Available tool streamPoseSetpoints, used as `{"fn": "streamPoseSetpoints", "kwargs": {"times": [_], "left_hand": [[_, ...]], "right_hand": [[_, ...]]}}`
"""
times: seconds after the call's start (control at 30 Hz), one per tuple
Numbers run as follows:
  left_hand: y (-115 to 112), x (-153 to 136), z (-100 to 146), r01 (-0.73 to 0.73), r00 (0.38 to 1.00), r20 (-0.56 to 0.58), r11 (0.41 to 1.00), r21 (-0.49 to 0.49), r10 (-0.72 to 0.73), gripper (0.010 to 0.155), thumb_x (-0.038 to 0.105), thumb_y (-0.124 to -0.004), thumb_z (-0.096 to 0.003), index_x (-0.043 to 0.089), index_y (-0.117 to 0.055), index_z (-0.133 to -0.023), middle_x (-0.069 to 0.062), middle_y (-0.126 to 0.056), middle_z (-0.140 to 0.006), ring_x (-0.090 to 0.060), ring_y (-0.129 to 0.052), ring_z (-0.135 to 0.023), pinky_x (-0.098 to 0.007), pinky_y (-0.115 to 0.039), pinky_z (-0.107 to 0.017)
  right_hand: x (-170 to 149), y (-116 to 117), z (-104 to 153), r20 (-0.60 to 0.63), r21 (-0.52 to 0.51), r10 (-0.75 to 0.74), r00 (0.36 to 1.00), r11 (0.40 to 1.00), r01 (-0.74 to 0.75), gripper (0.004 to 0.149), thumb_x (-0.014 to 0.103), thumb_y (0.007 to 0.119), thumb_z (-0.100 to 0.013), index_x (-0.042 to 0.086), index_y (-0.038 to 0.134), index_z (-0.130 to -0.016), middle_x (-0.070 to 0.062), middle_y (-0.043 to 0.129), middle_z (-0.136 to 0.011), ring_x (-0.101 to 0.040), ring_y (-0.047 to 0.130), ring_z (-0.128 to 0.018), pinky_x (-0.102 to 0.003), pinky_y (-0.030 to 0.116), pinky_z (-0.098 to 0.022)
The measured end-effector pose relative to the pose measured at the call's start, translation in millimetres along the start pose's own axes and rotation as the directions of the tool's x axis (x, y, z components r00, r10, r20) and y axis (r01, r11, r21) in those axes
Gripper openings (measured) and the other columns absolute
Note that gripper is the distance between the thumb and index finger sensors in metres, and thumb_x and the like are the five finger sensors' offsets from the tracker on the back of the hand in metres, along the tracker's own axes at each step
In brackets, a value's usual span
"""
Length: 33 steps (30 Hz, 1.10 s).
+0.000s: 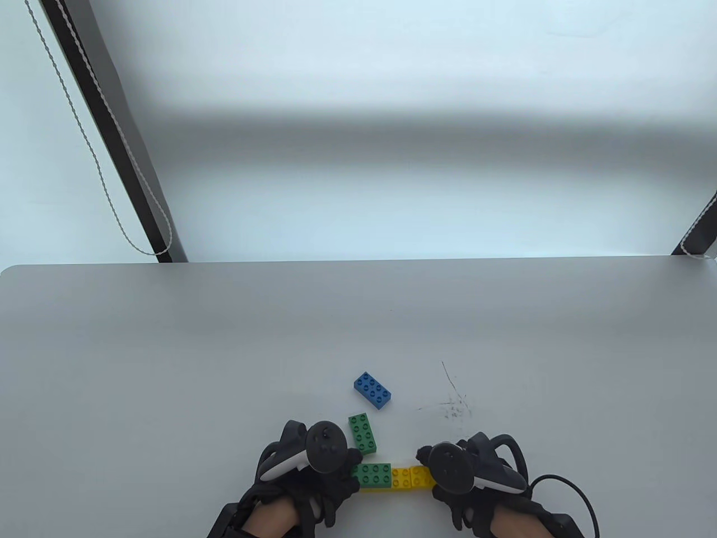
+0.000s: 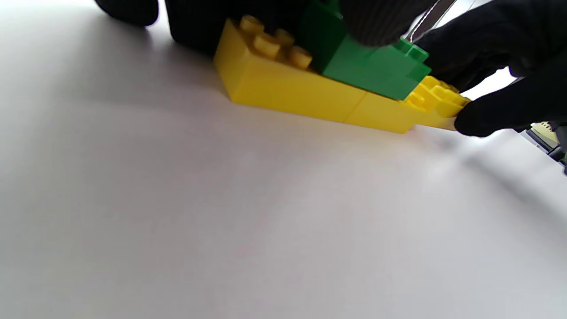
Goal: Stack lego bricks
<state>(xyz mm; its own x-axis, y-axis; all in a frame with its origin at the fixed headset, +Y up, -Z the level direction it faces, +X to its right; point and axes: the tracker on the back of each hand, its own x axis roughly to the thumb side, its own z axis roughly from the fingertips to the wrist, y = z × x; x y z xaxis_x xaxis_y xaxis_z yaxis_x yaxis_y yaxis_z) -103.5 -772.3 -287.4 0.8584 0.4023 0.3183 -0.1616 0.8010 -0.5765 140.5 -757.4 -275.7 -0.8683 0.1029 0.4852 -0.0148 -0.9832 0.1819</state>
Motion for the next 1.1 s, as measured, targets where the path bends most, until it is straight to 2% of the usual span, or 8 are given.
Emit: {"fn": "streamPoseSetpoints", "kwargs": {"times": [0.4,0.97,1.1], "left_hand": [[4,-7,0,-0.032,0.999,-0.004,0.999,-0.034,0.032,0.065,0.048,-0.068,-0.0445,0.025,-0.052,-0.103,-0.005,-0.059,-0.109,-0.028,-0.056,-0.097,-0.058,-0.049,-0.072],[4,-9,1,-0.037,0.999,0.0,0.999,-0.029,0.037,0.066,0.049,-0.069,-0.0441,0.025,-0.052,-0.103,-0.005,-0.059,-0.109,-0.029,-0.056,-0.096,-0.057,-0.049,-0.073],[8,-13,1,-0.085,0.996,0.013,0.996,-0.035,0.086,0.067,0.052,-0.068,-0.0438,0.025,-0.052,-0.104,-0.006,-0.059,-0.11,-0.031,-0.057,-0.097,-0.057,-0.051,-0.072]], "right_hand": [[6,5,-2,0.011,-0.005,0.023,1.0,1.0,-0.023,0.067,0.034,0.096,-0.029,0.016,0.071,-0.089,-0.009,0.088,-0.085,-0.035,0.096,-0.07,-0.057,0.079,-0.052],[10,6,-3,0.017,0.009,0.046,0.999,0.999,-0.046,0.067,0.035,0.095,-0.029,0.016,0.071,-0.089,-0.009,0.087,-0.086,-0.036,0.094,-0.071,-0.058,0.078,-0.053],[10,6,-3,0.014,0.024,0.036,0.999,0.999,-0.036,0.069,0.037,0.094,-0.03,0.015,0.07,-0.09,-0.01,0.086,-0.086,-0.037,0.093,-0.071,-0.059,0.077,-0.054]]}}
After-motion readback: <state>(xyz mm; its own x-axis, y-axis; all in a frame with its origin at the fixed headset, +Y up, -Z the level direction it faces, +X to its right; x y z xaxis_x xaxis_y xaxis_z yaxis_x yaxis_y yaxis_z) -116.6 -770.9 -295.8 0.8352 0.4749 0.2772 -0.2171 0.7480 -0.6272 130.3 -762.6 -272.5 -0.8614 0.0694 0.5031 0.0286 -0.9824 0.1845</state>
